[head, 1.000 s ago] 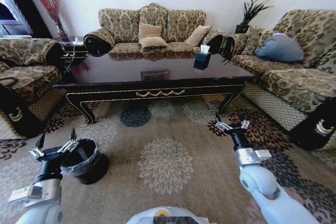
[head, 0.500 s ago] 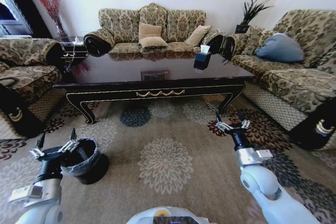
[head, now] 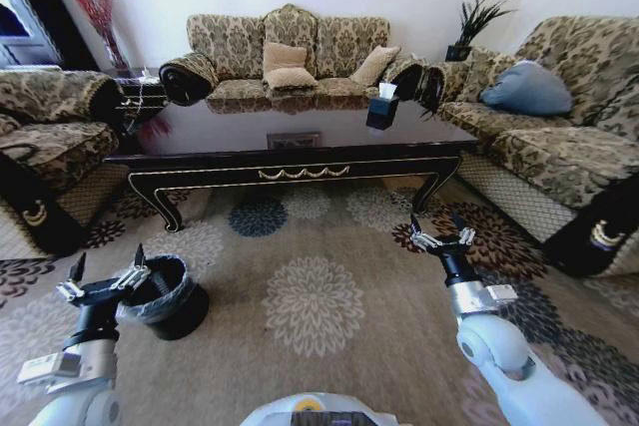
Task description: Move to the front of the table and pick up the trash from the floor, then place it into the trash bin.
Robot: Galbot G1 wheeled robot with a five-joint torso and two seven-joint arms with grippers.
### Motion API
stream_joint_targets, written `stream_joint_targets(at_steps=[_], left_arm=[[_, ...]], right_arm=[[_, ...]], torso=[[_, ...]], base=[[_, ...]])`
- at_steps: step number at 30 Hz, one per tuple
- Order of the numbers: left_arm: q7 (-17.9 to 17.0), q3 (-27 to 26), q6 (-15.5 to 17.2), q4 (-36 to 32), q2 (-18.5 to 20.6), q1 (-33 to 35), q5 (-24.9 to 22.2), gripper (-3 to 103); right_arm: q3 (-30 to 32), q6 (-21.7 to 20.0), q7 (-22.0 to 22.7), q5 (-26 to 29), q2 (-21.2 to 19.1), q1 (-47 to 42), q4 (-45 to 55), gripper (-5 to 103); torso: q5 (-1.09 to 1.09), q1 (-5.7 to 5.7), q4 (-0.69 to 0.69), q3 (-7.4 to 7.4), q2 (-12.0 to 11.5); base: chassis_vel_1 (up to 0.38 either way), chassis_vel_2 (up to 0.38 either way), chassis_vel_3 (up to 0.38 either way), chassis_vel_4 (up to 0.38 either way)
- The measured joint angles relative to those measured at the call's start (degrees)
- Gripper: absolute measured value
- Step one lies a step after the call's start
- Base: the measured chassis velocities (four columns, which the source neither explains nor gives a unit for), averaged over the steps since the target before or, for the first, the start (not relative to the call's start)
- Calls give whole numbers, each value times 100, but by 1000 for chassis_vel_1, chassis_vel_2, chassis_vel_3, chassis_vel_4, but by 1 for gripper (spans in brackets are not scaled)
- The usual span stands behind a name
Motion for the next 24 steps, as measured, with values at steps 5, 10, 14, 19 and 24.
stream_joint_targets(at_steps=[5, 10, 14, 19, 24], left_arm=[[0, -1, 1, 2, 0, -1, -1, 100], [1, 0, 1, 2, 0, -1, -1, 100], [1, 0, 1, 2, 1, -1, -1, 100], [1, -1, 1, 2, 1, -1, -1, 100], [-1, -2, 2, 3, 2, -1, -1, 100]], right_arm=[[-2, 0, 2, -1, 0, 1, -1, 100], [-3, 0, 5, -1, 0, 3, -4, 100], [-5, 1, 7, -1, 1, 4, -5, 100], [-6, 2, 7, -1, 1, 4, -5, 100], [-6, 4, 7, -1, 2, 4, -5, 100]], torso=[[1, -1, 2, -1, 0], [0, 0, 1, 0, 0], [-1, 0, 2, 0, 0], [0, -1, 3, -1, 0], [-3, -1, 2, 0, 0]], base=[[294, -273, -295, 272], [374, -268, -369, 268], [456, -248, -477, 247], [544, -184, -530, 202], [525, -208, -541, 182]])
